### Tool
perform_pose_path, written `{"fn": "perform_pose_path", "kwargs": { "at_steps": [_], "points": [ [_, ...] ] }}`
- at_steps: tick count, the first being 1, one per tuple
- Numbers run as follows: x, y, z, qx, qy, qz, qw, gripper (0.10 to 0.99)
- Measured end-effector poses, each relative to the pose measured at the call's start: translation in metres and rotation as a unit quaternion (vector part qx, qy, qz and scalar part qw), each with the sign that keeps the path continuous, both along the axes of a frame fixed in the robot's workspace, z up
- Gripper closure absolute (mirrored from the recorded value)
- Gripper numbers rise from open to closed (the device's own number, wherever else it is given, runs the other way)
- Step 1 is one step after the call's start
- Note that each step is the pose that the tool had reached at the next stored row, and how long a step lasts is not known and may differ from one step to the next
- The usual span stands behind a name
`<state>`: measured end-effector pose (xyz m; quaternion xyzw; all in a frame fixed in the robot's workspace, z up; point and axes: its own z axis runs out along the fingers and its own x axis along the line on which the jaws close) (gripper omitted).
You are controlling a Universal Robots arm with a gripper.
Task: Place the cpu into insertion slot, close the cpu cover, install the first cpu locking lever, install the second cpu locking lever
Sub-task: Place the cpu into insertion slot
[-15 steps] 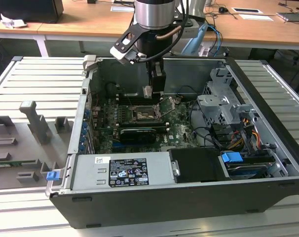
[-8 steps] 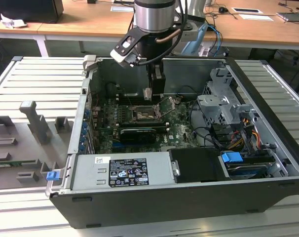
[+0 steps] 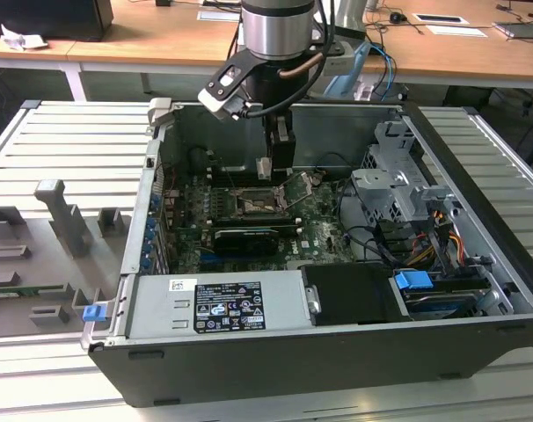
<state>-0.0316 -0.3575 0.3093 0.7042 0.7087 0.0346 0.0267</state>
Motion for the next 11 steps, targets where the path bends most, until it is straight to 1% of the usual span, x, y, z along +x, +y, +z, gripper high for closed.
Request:
{"fn": "perform_pose_path", "kwargs": {
  "at_steps": [4, 5, 7, 11],
  "points": [
    [-0.0001, 0.0006, -0.0019, -0.0001, 0.0, -0.003, 1.0, 0.545],
    [-0.0002, 0.0016, -0.0034, -0.0003, 0.0001, -0.004, 1.0, 0.545],
    [-0.0011, 0.0043, -0.0088, -0.0005, 0.0, -0.004, 1.0, 0.545],
    [-0.0044, 0.0068, -0.0168, -0.0005, 0.0, -0.003, 1.0, 0.545]
  ]
}}
